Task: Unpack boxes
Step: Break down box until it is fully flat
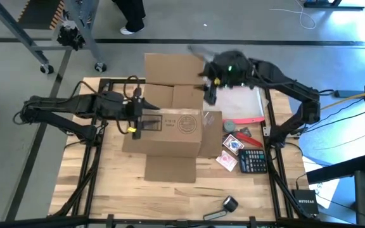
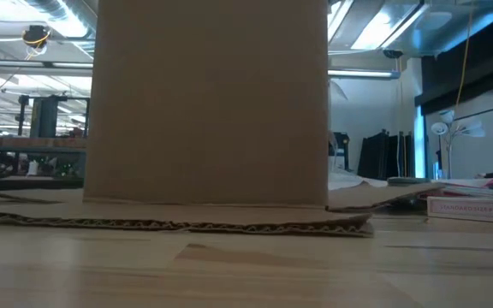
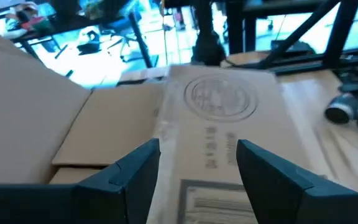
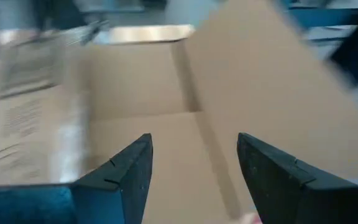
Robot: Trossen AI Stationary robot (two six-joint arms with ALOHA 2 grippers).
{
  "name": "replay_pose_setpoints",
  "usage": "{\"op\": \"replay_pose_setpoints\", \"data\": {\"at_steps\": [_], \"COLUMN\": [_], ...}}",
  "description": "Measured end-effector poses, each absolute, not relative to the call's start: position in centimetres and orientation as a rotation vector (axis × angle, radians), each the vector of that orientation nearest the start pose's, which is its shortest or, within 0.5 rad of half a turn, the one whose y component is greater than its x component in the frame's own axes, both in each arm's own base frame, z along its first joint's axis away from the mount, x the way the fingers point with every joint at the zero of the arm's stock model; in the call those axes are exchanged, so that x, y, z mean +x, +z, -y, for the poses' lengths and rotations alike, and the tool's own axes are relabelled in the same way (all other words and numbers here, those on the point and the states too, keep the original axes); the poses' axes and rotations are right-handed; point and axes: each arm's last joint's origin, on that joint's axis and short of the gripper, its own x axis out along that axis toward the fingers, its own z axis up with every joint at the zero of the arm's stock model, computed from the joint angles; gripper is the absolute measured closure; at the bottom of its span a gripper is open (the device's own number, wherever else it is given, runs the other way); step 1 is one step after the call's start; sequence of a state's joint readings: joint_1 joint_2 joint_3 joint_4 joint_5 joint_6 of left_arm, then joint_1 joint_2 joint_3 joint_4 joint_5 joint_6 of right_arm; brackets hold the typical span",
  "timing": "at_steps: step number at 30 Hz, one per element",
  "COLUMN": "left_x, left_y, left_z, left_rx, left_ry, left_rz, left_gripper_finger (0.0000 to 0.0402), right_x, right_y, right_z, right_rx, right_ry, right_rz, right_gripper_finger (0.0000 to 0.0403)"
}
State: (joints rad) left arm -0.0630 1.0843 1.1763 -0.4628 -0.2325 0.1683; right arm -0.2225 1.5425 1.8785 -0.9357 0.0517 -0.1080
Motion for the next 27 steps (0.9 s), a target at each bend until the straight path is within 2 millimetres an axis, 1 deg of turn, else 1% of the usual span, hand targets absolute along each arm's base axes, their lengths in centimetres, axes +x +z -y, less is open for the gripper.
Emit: {"op": "replay_pose_setpoints", "data": {"at_steps": [4, 7, 9, 12, 15, 18, 21, 24, 27], "left_x": [22.3, 22.2, 21.9, 21.0, 20.5, 20.1, 19.9, 20.2, 20.2], "left_y": [38.4, 38.2, 38.4, 39.4, 39.1, 38.8, 38.6, 38.3, 38.8], "left_z": [-0.4, -1.7, -2.6, -4.1, -5.3, -6.0, -6.4, -6.3, -5.9], "left_rx": [0.214, 0.184, 0.123, 0.015, -0.049, -0.129, -0.184, -0.220, -0.243], "left_ry": [0.192, 0.242, 0.217, 0.168, 0.137, 0.056, -0.025, -0.124, -0.260], "left_rz": [-0.397, -0.420, -0.427, -0.459, -0.513, -0.542, -0.551, -0.551, -0.497], "left_gripper_finger": [0.0192, 0.0192, 0.0192, 0.0192, 0.0192, 0.0192, 0.0192, 0.0192, 0.0192], "right_x": [30.3, 30.8, 31.1, 31.8, 32.6, 33.3, 33.6, 33.9, 33.8], "right_y": [44.5, 43.6, 42.7, 41.5, 39.7, 37.5, 35.7, 34.7, 34.5], "right_z": [3.4, 1.2, 0.0, -1.6, -3.1, -4.1, -4.3, -4.5, -4.4], "right_rx": [-0.061, -0.060, -0.061, -0.060, -0.070, -0.084, -0.093, -0.086, -0.099], "right_ry": [-0.129, -0.073, -0.060, -0.038, 0.001, 0.010, -0.005, -0.008, -0.051], "right_rz": [-0.621, -0.643, -0.661, -0.646, -0.633, -0.615, -0.615, -0.597, -0.599], "right_gripper_finger": [0.0178, 0.0178, 0.0178, 0.0178, 0.0178, 0.0178, 0.0178, 0.0178, 0.0178]}}
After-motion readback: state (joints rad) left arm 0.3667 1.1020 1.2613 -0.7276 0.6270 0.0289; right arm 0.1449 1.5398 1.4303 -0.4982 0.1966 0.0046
